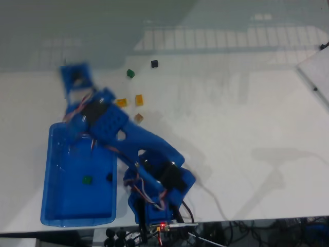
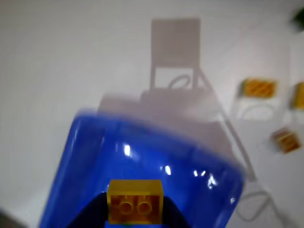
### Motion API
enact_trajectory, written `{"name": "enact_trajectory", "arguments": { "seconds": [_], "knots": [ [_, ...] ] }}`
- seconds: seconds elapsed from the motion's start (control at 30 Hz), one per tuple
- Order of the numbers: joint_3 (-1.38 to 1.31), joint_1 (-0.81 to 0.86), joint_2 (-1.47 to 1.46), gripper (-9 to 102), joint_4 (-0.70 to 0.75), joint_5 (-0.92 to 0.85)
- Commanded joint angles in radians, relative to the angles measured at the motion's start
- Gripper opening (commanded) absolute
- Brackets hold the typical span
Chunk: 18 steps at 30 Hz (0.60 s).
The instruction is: Pick up all the lego then put into the bin
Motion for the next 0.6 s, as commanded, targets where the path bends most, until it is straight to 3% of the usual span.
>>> {"name": "enact_trajectory", "arguments": {
  "seconds": [0.0, 0.23, 0.4, 0.57],
  "knots": [
    [-0.002, -0.201, 0.04, 1, 0.077, -0.011],
    [0.002, -0.256, -0.012, 7, 0.137, -0.057],
    [0.014, -0.225, -0.018, 25, 0.141, -0.087],
    [0.005, -0.192, -0.021, 32, 0.141, -0.095]
  ]
}}
